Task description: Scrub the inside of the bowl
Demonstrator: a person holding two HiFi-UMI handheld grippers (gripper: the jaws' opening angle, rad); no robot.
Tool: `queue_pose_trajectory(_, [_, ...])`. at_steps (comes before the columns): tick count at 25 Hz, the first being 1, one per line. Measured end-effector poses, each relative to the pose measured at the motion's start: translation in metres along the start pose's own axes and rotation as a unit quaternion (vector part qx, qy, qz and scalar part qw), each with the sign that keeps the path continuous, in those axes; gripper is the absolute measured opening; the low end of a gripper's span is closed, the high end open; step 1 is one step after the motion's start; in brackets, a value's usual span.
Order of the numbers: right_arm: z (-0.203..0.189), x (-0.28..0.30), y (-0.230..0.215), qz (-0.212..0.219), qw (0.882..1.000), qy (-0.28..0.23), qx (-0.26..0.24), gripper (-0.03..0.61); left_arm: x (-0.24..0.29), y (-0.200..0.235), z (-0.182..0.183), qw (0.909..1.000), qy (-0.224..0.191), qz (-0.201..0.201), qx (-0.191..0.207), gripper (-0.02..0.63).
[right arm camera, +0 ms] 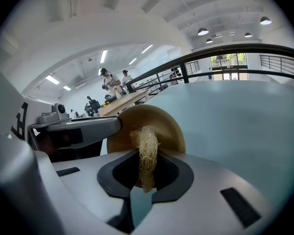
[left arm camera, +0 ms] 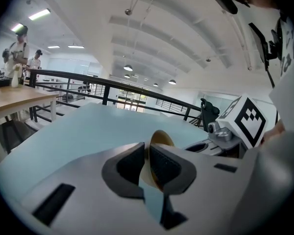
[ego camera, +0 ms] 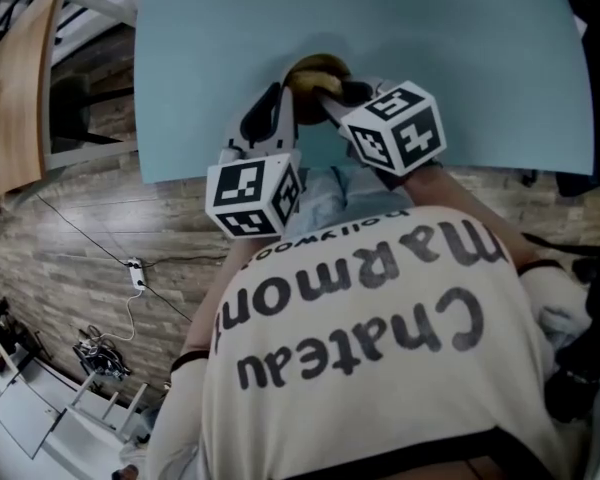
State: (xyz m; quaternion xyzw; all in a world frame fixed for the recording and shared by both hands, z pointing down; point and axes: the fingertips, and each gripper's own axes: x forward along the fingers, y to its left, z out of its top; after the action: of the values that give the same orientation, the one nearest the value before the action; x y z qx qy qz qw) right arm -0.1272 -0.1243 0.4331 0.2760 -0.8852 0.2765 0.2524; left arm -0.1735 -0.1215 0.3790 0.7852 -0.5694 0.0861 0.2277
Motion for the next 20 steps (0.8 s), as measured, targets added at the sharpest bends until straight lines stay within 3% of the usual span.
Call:
queue_pose_trajectory(5, [0.0, 0.003, 0.019, 0.039, 0.999, -0.017, 0.014, 0.061, -0.003, 0.006, -0.003, 1.0, 0.001, 0.004, -0.006, 0.029])
queue_pose_trajectory(13, [0.014, 0.004, 0.076, 0.122, 0.992, -0.042, -0.008, 0.061, -0.02, 0.019, 0.008, 0.9999, -0.005, -0.001, 0.014, 0.026])
queue_pose_trajectory(20, [0.027, -0.002, 0.081, 0.126, 0.99, -0.064, -0.001, 0.061, -0.032, 0.024, 0.02, 0.9991, -0.019, -0.011, 0.037, 0.025])
